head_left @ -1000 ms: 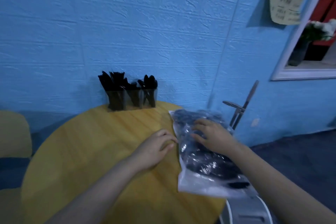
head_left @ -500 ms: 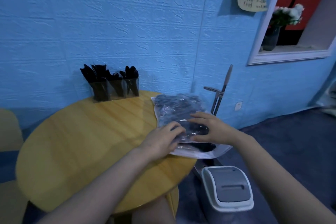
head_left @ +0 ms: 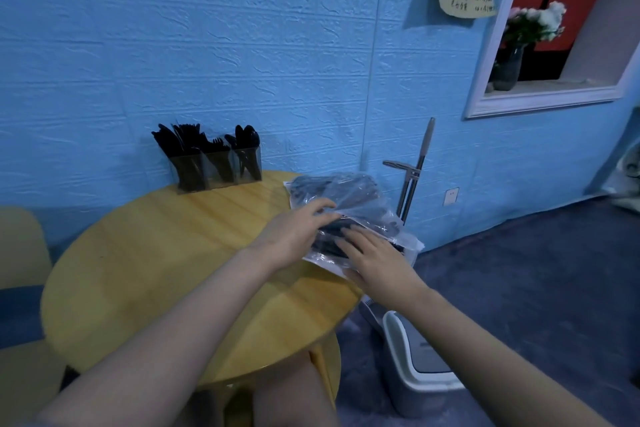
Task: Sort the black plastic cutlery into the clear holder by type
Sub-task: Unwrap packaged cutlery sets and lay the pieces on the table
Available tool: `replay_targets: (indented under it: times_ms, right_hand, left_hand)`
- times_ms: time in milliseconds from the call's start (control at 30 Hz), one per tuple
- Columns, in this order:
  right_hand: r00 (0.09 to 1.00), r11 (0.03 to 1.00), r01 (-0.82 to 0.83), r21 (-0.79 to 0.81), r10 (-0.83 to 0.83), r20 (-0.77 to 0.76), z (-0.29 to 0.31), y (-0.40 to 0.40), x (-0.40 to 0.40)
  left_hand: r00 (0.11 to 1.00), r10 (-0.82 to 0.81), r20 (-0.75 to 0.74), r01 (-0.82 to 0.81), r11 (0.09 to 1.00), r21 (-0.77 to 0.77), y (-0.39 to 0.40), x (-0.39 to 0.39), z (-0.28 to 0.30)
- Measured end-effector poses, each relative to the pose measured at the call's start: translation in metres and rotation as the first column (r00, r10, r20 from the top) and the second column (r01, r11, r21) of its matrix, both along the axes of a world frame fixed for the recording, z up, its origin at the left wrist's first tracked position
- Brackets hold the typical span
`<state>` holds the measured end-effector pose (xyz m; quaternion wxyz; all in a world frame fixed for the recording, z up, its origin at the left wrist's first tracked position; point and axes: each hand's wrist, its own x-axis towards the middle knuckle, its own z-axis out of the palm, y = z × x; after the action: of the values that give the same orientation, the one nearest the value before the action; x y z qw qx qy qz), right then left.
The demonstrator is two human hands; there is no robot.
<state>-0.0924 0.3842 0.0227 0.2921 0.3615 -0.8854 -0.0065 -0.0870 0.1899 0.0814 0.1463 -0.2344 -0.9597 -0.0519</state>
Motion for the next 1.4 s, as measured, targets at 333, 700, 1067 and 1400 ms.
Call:
replay_targets:
  times_ms: [333,700,1067,1400]
  right_hand:
    - [0.892,0.896,0.309,0.318,-0.389,0.230,0.012,-0.023,-0.043]
    - [0.948,0.920,0.316,0.230,-0.317,-0.035,-0.001,-0.020,-0.028]
    - [0.957,0.962,0.260,0.087,-0.245,-0.153,-0.006,0.001,0.018]
    - [0.958,0.984,0.176,0.042,-0.161,-0.236,-0.012,0.018,0.041]
  left_hand:
    - [0.995,-0.007,0.101,-0.010,0.986,0.167,0.007,-0.001,0.011]
    - [0.982,0.089,0.168,-0.112,0.985,0.130,0.005,0.005,0.019]
    - [0.978,0.065,0.198,-0.090,0.989,0.120,0.009,0.011,0.003]
    - [0.953,-0.054,0.298,-0.037,0.956,0.292,-0.005,0.019,-0.005]
